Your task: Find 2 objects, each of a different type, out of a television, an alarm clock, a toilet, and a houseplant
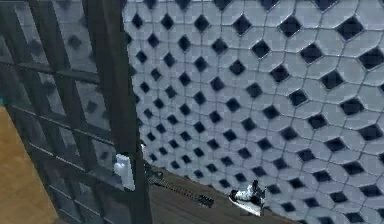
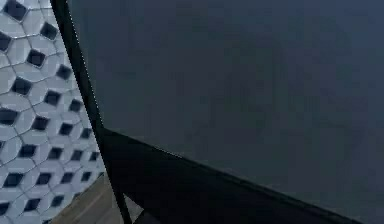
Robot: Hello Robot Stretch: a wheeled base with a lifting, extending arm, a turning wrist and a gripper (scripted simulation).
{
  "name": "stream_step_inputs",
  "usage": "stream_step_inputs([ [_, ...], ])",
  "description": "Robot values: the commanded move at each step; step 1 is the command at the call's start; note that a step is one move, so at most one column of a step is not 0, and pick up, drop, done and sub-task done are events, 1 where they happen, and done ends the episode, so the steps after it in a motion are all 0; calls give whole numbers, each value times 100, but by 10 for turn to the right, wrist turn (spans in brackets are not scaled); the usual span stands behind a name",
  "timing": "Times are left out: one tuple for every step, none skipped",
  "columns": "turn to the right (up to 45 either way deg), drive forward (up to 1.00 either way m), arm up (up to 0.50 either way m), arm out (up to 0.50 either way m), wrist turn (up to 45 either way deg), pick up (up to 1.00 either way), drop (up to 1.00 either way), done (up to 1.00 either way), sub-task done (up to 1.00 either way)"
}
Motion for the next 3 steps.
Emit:
stream_step_inputs([
  [-450,0,0,0,0,0,0,0,0],
  [-120,0,0,0,0,0,0,0,0],
  [0,100,0,0,0,0,0,0,0],
])
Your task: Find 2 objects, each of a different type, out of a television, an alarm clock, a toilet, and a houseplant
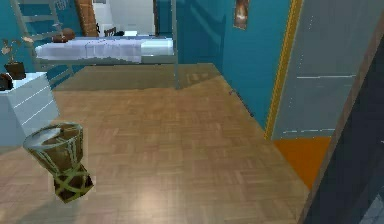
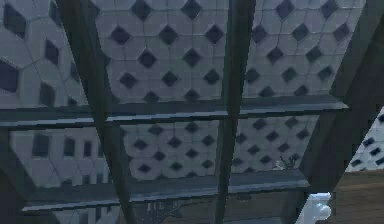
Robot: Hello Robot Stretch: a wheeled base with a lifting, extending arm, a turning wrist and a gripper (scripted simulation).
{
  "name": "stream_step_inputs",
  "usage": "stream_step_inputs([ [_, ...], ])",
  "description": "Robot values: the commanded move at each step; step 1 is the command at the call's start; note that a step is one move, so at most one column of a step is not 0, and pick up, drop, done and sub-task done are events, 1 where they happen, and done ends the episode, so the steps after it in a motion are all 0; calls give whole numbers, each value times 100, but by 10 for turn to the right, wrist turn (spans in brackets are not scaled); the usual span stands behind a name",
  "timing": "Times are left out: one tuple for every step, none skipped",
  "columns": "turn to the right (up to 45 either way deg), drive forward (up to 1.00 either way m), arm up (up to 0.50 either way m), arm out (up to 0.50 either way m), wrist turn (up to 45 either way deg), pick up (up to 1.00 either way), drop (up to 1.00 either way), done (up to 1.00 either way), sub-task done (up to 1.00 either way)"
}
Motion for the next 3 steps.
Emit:
stream_step_inputs([
  [-30,0,0,0,0,0,0,0,0],
  [0,45,0,0,0,0,0,0,0],
  [-60,0,0,0,0,0,0,0,0],
])
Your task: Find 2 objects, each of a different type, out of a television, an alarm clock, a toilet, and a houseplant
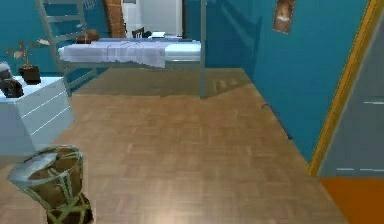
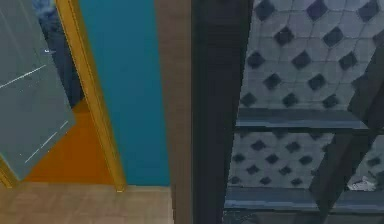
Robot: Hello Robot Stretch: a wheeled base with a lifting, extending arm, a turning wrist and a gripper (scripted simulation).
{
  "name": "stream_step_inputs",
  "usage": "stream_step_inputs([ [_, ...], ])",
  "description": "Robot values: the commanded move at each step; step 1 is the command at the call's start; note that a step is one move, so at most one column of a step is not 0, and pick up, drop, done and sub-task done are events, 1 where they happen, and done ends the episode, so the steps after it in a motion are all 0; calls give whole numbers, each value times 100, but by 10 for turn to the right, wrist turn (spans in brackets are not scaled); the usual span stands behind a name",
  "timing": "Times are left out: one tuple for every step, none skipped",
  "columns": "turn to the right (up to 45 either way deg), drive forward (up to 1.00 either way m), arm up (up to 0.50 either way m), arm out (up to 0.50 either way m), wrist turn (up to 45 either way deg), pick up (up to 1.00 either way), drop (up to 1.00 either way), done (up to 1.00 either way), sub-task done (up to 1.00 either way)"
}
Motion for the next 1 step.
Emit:
stream_step_inputs([
  [0,100,0,0,0,0,0,0,0],
])
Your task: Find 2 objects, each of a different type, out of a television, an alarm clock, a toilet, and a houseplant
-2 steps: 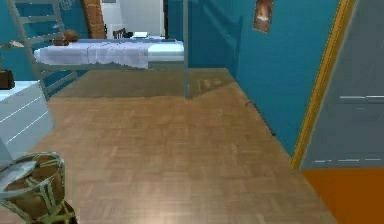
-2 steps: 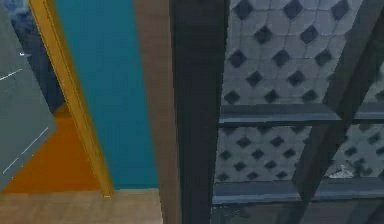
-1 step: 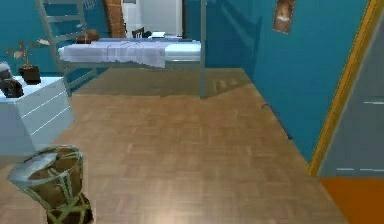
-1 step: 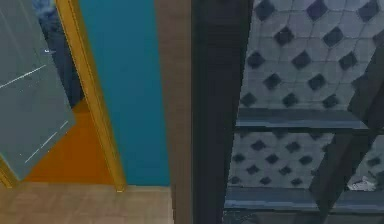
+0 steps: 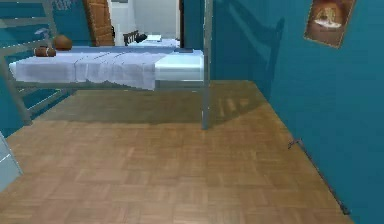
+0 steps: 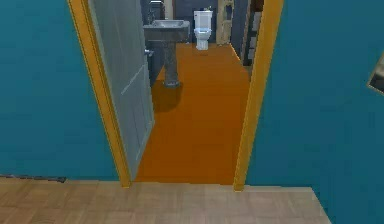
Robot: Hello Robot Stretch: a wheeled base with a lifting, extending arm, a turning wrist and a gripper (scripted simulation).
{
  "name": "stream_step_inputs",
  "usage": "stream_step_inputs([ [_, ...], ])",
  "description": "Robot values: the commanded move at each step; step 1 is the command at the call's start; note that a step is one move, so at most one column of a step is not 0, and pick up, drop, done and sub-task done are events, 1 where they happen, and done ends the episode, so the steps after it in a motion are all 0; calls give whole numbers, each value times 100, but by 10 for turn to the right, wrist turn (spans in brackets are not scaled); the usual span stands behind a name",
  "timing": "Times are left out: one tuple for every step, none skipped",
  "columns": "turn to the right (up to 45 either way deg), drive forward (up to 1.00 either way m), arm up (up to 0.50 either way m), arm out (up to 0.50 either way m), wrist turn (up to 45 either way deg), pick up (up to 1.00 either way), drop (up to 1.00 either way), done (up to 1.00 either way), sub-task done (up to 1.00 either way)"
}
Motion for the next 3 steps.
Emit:
stream_step_inputs([
  [-60,0,0,0,0,0,0,0,0],
  [0,35,0,0,0,0,0,0,0],
  [-450,0,0,0,0,0,0,0,0],
])
